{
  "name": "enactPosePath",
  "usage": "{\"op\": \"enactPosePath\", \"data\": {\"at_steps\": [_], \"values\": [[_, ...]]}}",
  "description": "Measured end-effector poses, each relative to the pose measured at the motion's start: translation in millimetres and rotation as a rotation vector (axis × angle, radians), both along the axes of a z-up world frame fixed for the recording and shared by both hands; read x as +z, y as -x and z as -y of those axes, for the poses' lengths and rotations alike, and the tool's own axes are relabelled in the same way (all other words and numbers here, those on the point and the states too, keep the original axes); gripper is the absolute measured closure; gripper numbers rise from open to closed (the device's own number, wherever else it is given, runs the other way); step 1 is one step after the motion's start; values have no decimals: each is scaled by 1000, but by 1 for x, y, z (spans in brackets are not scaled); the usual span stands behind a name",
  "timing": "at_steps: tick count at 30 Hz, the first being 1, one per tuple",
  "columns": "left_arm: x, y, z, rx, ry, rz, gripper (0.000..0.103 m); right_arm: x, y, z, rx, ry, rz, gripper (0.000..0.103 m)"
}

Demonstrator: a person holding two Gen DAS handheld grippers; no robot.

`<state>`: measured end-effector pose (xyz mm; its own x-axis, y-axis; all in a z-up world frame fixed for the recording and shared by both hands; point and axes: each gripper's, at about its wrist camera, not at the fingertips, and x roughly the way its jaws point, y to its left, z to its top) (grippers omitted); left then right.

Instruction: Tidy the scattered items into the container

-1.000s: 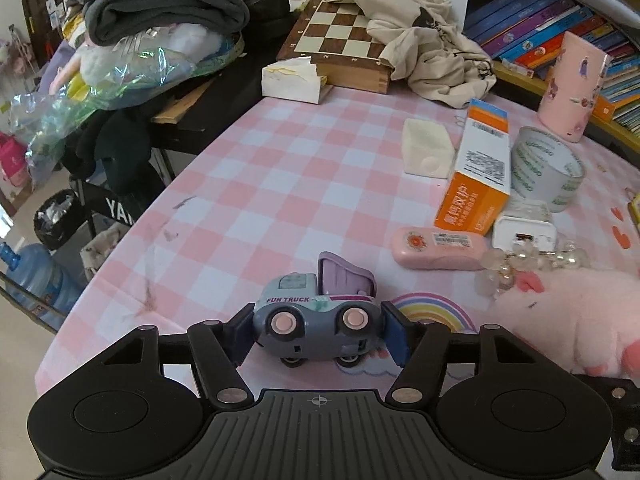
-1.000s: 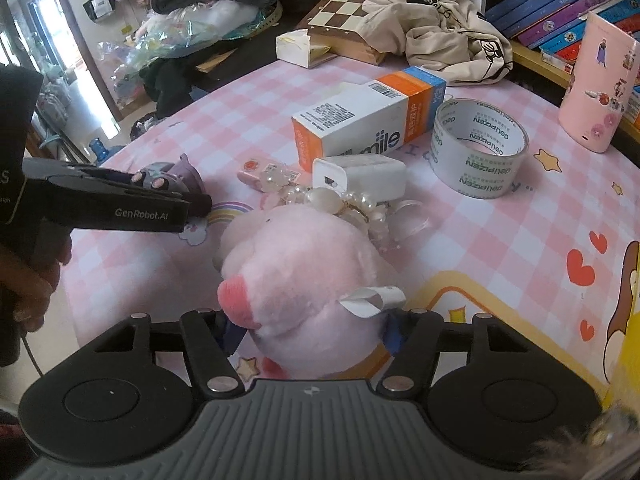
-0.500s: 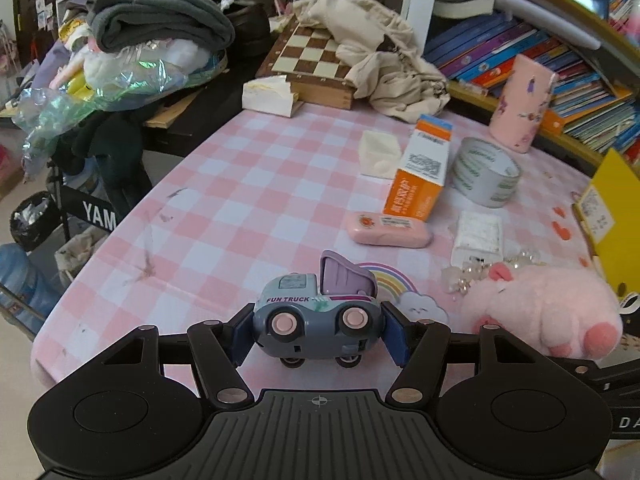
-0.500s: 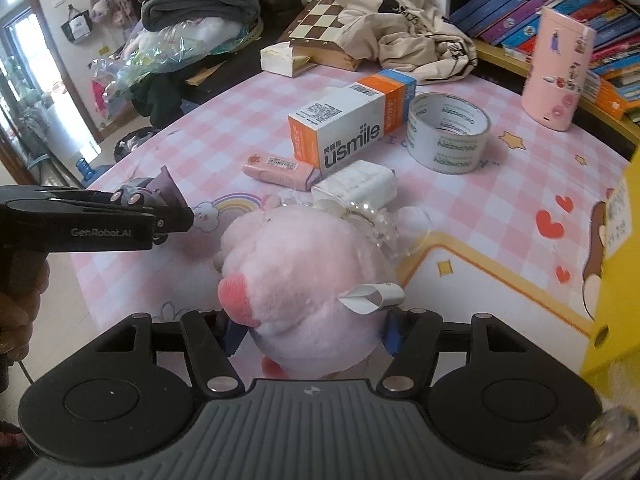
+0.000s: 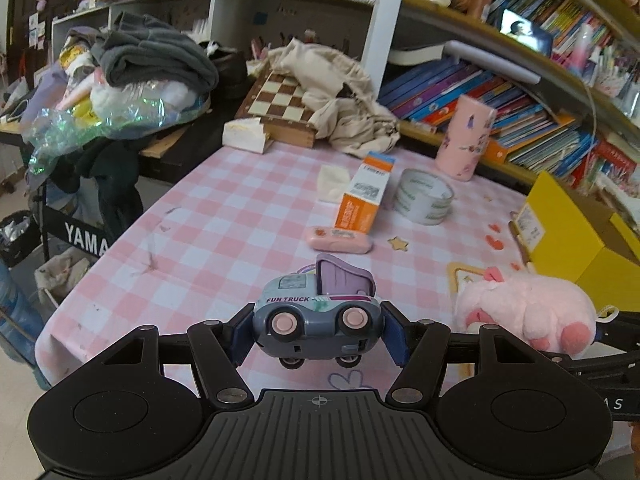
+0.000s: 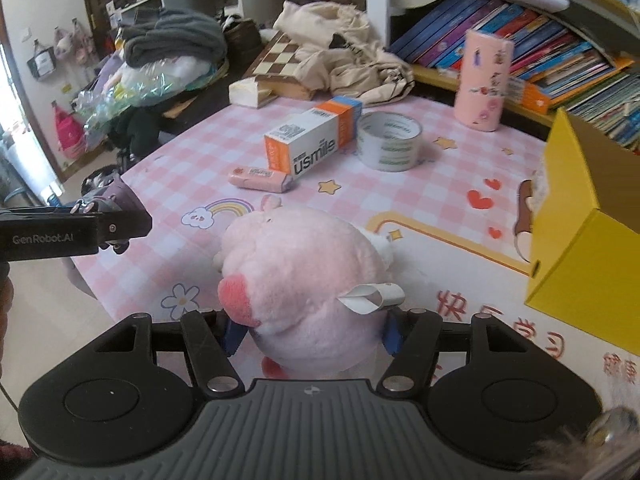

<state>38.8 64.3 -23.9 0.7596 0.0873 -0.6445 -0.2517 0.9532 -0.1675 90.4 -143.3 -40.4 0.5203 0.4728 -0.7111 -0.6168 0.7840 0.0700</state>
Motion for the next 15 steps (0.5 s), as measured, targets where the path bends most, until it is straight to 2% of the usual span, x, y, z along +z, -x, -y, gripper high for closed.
{"op": "enactPosePath", "data": {"at_steps": [7, 15], "values": [[11, 13, 11, -35, -4, 46, 40, 10, 17, 19, -67, -47, 46, 42], [22, 19, 15, -40, -9, 88, 39, 22, 16, 23, -85, -81, 93, 42]]}}
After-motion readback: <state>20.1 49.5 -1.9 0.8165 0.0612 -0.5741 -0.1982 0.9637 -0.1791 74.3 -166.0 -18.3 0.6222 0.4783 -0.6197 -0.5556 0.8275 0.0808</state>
